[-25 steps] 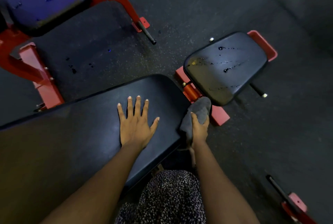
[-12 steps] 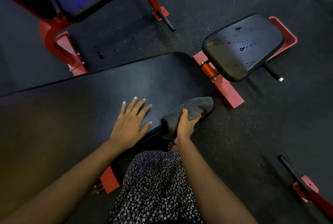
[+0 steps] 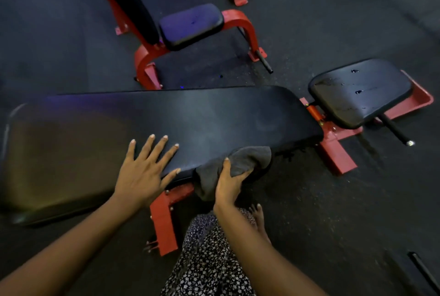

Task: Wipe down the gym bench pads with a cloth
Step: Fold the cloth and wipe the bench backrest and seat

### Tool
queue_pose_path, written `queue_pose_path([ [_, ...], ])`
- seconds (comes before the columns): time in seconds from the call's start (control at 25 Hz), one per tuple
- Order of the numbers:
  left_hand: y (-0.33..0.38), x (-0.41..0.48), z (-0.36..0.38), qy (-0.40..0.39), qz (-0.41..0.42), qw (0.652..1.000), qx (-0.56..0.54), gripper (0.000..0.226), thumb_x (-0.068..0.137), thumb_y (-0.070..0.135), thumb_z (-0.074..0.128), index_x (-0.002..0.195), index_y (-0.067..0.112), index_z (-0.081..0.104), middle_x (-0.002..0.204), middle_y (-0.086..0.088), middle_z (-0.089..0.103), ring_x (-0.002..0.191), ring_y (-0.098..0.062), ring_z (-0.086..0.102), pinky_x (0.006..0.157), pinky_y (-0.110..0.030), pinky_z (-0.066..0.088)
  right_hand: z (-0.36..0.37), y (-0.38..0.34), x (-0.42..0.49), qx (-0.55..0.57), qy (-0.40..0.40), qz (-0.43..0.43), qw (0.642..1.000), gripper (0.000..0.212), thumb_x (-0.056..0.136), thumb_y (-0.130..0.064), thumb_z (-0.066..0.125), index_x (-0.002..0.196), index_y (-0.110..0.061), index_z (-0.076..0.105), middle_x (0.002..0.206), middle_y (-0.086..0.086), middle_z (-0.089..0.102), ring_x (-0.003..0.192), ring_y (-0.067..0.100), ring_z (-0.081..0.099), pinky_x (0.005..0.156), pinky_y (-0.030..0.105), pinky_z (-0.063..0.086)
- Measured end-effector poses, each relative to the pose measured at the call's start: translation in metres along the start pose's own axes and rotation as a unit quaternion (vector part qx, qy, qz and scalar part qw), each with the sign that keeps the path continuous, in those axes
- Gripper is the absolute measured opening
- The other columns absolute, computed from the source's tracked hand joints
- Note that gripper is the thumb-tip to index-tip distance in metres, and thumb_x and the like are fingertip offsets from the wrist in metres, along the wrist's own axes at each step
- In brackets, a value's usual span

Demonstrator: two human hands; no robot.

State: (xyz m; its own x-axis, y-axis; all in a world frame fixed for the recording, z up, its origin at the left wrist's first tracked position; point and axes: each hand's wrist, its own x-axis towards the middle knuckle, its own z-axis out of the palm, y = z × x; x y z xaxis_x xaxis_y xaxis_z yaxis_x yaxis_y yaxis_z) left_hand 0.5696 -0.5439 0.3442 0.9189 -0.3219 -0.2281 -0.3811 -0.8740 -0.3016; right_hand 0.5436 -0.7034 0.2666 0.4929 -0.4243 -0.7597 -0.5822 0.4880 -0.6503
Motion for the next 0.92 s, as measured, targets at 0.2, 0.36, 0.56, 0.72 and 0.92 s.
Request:
queue_pose_path([
  [0.2,-0.004,-0.005,0.001,-0.029,-0.001,0.999,0.018,0.071,0.093,0.057,0.000,0.137,0.022,0.044,0.141,-0.010,0.048,0.131,-0.035,0.042,0.104,-0.062,0.025,0.022,0.023,-0.036,0.015,-0.014,-0.045,0.999,0.083,0.088,-0.044,0.055,0.149,-0.024,0.002,0.147,0.015,0.036,0.131,0.031,0.039,0.110,0.042,0.032],
  [0.36,-0.005,-0.007,0.000,-0.015,0.008,1.000,0.018,0.074,0.087,0.060,-0.007,0.146,0.026,0.025,0.152,-0.006,0.029,0.142,-0.032,0.022,0.111,-0.061,0.014,0.011,0.027,-0.048,-0.059,-0.039,-0.094,0.993,0.082,0.087,-0.040,0.058,0.149,-0.023,0.007,0.146,0.014,0.038,0.131,0.031,0.039,0.109,0.044,0.033],
  [0.56,-0.002,-0.044,-0.013,0.120,-0.034,0.962,-0.244,0.064,0.089,0.050,0.012,0.141,0.023,0.037,0.147,0.001,0.039,0.139,-0.017,0.030,0.116,-0.040,0.013,-0.036,0.007,-0.066,-0.219,-0.087,-0.274,0.932,0.070,0.084,-0.027,0.065,0.145,-0.031,0.029,0.138,0.006,0.049,0.127,0.023,0.045,0.104,0.035,0.037],
  [0.72,0.015,-0.149,-0.001,0.268,-0.236,0.743,-0.566,0.032,0.093,0.023,0.050,0.125,0.024,0.051,0.125,0.006,0.053,0.114,-0.001,0.049,0.106,-0.031,0.035,-0.047,-0.017,-0.095,-0.332,-0.166,-0.580,0.725,0.074,0.075,-0.022,0.071,0.140,-0.031,0.036,0.132,0.009,0.050,0.114,0.018,0.049,0.092,0.032,0.041],
  [0.92,-0.017,-0.174,0.006,0.247,-0.391,0.365,-0.808,0.067,0.090,0.043,0.051,0.146,0.035,0.013,0.145,0.002,0.037,0.135,-0.020,0.036,0.114,-0.044,0.026,0.016,-0.004,-0.080,-0.558,-0.160,-0.727,0.368,0.099,0.060,-0.034,0.081,0.142,-0.033,0.026,0.142,0.019,0.034,0.124,0.040,0.044,0.094,0.053,0.041],
])
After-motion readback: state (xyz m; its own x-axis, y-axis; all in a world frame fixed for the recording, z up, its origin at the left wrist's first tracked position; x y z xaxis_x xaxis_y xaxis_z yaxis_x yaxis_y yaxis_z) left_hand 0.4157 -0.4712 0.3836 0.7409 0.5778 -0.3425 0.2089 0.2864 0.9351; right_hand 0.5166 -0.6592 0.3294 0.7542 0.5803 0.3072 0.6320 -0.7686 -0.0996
